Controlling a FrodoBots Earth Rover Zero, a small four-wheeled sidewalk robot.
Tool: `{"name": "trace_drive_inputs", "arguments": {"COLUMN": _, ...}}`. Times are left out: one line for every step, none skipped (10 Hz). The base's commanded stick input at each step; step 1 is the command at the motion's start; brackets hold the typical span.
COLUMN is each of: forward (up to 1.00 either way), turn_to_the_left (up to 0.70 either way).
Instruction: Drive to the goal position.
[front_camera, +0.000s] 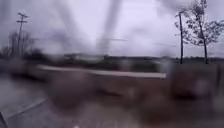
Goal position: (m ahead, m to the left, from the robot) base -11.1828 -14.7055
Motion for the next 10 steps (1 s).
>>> {"name": "trace_drive_inputs", "arguments": {"forward": -0.70, "turn_to_the_left": 0.35}}
{"name": "trace_drive_inputs", "arguments": {"forward": -0.70, "turn_to_the_left": 0.35}}
{"name": "trace_drive_inputs", "arguments": {"forward": -0.70, "turn_to_the_left": 0.35}}
{"name": "trace_drive_inputs", "arguments": {"forward": -0.70, "turn_to_the_left": 0.35}}
{"name": "trace_drive_inputs", "arguments": {"forward": -0.70, "turn_to_the_left": 0.35}}
{"name": "trace_drive_inputs", "arguments": {"forward": -0.70, "turn_to_the_left": 0.35}}
{"name": "trace_drive_inputs", "arguments": {"forward": -0.70, "turn_to_the_left": 0.35}}
{"name": "trace_drive_inputs", "arguments": {"forward": -0.70, "turn_to_the_left": 0.35}}
{"name": "trace_drive_inputs", "arguments": {"forward": -0.70, "turn_to_the_left": 0.35}}
{"name": "trace_drive_inputs", "arguments": {"forward": -0.70, "turn_to_the_left": 0.35}}
